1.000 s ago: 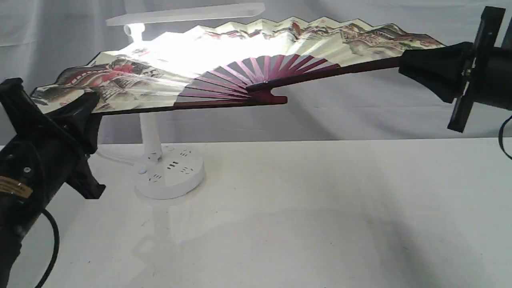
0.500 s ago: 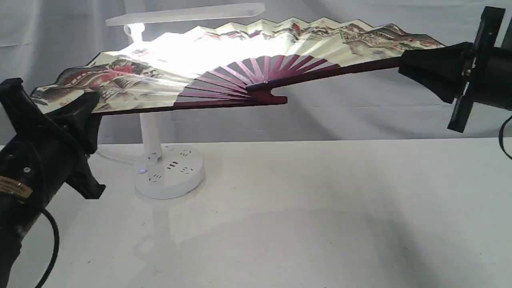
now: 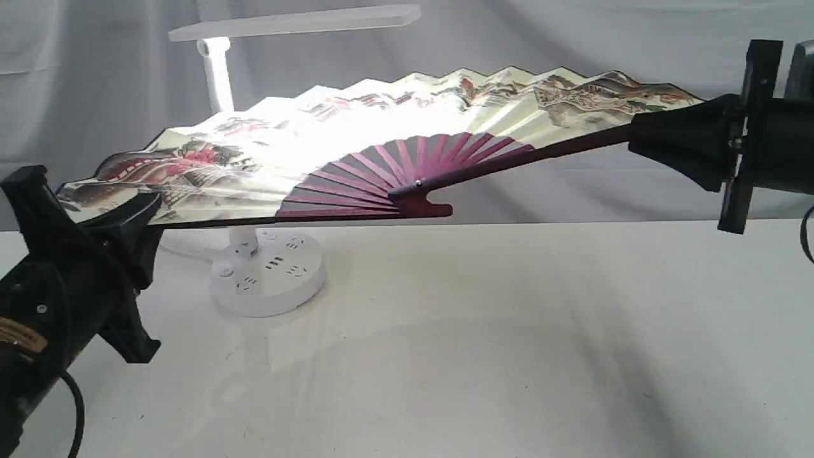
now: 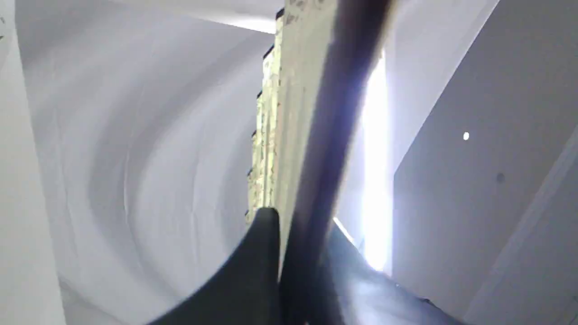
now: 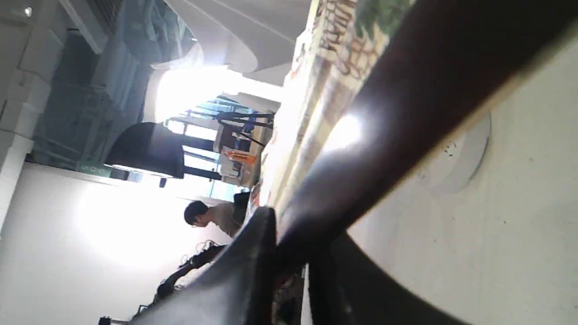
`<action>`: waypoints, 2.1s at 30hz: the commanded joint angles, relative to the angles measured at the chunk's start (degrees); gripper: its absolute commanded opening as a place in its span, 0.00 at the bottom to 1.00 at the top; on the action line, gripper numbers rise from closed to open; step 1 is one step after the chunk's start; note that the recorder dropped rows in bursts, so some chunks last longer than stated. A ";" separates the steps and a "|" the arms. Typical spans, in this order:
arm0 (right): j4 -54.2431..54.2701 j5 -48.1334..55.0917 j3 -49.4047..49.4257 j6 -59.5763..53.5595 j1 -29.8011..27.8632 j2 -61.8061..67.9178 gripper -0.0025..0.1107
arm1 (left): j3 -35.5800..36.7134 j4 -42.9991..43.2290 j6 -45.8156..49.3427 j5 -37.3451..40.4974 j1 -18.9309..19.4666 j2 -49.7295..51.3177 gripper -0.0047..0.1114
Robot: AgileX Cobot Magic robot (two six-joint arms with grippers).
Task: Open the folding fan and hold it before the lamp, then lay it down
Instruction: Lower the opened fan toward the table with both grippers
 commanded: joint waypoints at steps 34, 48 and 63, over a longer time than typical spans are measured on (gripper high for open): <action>-8.25 -11.12 23.97 -9.70 -17.40 0.39 0.02 | -0.86 2.48 -1.76 -1.56 -5.95 13.23 0.04; -5.12 -20.00 23.97 -11.32 -17.40 0.39 0.02 | -7.37 3.61 -1.76 -3.98 -5.95 22.71 0.04; 0.76 -16.99 20.97 -17.53 -17.06 8.77 0.02 | -12.11 6.67 -1.90 -3.92 -5.95 29.35 0.04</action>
